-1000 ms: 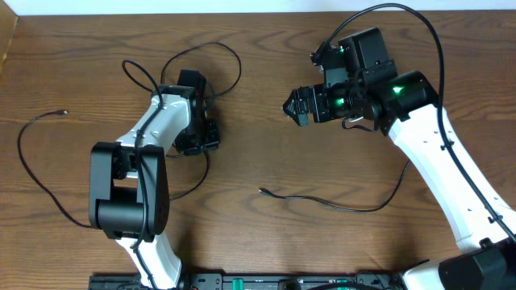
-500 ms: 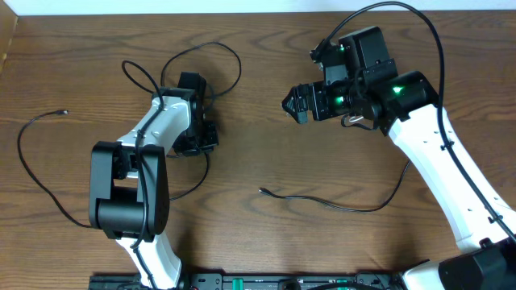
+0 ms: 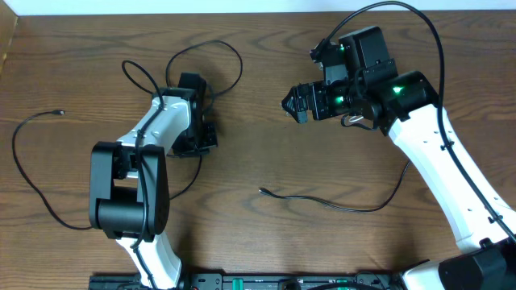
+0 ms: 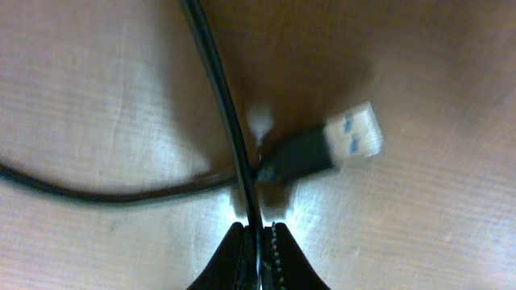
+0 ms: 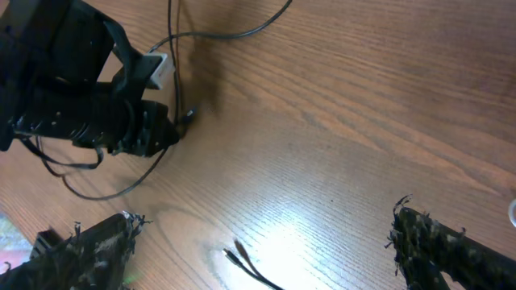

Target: Untangle cables

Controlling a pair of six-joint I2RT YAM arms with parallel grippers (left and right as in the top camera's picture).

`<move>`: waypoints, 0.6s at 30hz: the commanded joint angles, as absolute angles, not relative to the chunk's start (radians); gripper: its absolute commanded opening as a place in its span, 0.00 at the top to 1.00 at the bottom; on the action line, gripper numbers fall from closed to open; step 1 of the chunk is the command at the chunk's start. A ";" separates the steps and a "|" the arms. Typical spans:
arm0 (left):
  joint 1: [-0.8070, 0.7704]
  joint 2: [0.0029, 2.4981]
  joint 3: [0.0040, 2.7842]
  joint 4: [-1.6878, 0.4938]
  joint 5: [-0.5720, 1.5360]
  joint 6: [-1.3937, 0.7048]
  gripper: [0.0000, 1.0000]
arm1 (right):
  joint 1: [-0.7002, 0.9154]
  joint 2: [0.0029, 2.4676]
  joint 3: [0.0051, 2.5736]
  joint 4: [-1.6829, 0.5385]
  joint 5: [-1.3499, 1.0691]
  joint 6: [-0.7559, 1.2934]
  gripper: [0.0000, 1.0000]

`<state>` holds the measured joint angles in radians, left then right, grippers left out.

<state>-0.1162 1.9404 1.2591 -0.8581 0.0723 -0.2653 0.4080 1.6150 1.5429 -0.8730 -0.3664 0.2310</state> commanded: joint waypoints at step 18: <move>-0.117 1.320 1.621 -0.405 0.516 -0.359 0.93 | 0.414 1.623 1.540 -0.864 -0.300 0.239 0.01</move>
<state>-0.1162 1.3624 1.6131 -0.5037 0.4335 -0.2855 0.4084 1.6150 1.5429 -0.8684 -0.3389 0.2310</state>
